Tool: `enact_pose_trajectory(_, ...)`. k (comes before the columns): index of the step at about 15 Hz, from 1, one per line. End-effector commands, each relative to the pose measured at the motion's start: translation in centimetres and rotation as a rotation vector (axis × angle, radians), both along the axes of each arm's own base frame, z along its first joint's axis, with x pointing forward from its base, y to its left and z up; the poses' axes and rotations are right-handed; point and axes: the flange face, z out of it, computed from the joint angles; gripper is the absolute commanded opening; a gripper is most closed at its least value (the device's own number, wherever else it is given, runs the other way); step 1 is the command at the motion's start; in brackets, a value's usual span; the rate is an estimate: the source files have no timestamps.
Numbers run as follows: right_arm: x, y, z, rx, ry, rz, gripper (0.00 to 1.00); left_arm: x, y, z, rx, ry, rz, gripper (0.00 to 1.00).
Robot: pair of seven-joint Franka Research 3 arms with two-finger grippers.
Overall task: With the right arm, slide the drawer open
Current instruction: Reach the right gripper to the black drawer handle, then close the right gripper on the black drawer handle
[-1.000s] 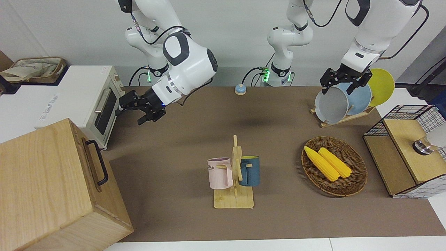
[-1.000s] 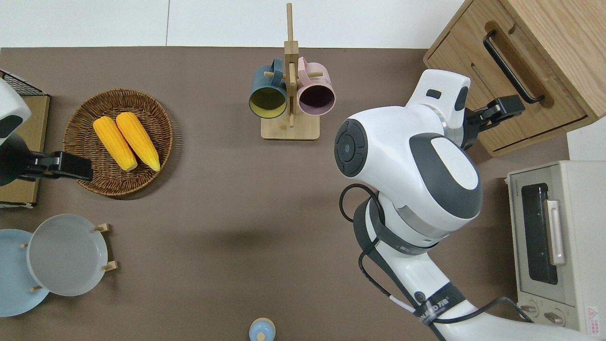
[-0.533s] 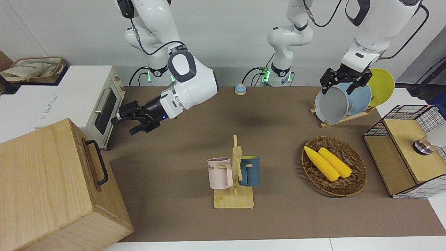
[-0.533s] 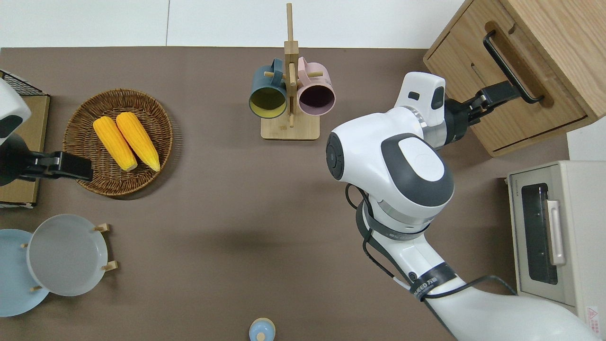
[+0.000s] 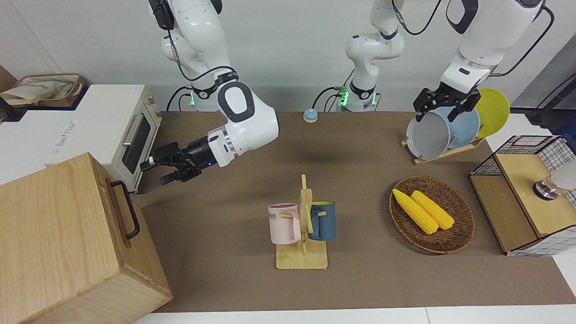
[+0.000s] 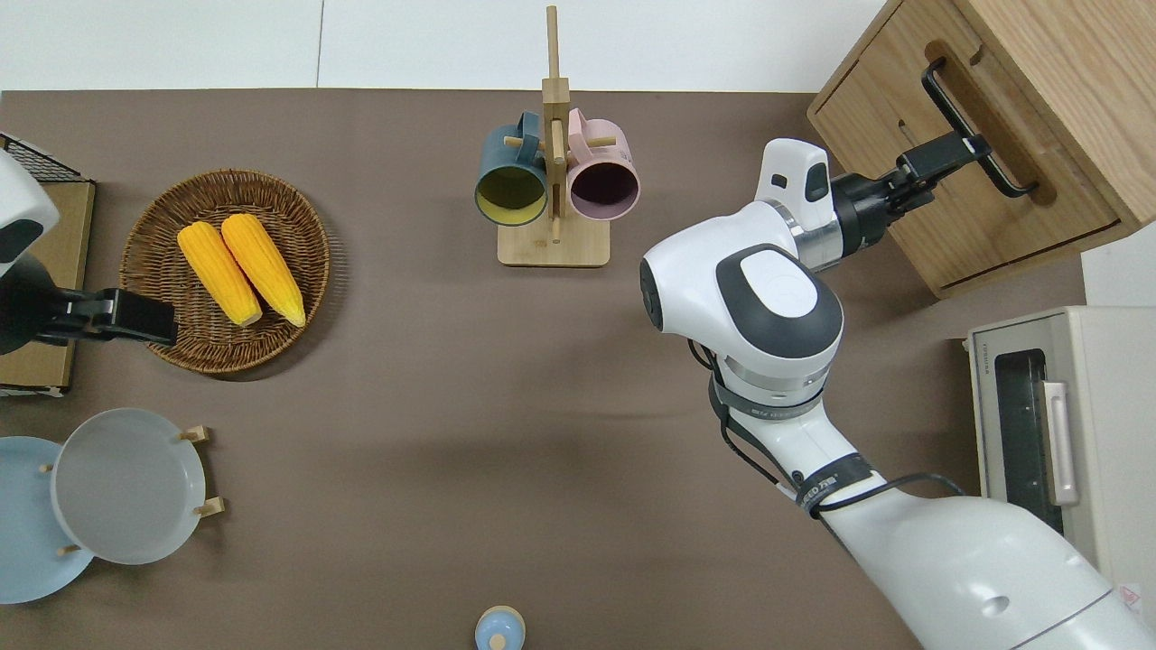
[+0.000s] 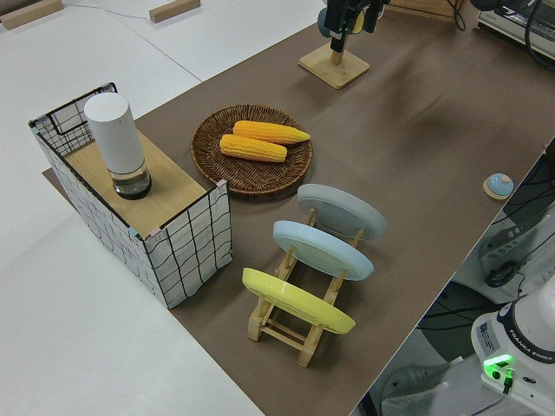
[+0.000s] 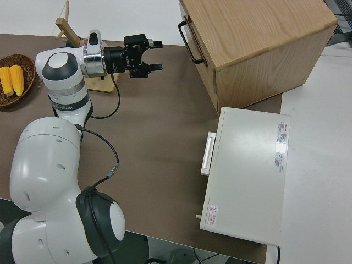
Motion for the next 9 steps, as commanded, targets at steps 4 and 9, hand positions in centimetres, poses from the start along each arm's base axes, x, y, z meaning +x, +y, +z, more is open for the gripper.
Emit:
enact_pose_trajectory(4, 2.0, -3.0, -0.8, -0.013, -0.027, 0.074, 0.973, 0.2, 0.1, 0.3, 0.016, 0.006, -0.012, 0.99)
enact_pose_trajectory(9, 2.3, -3.7, -0.9, -0.008, -0.024, 0.082, 0.625, 0.2, 0.1, 0.4, 0.016, 0.005, -0.012, 0.99)
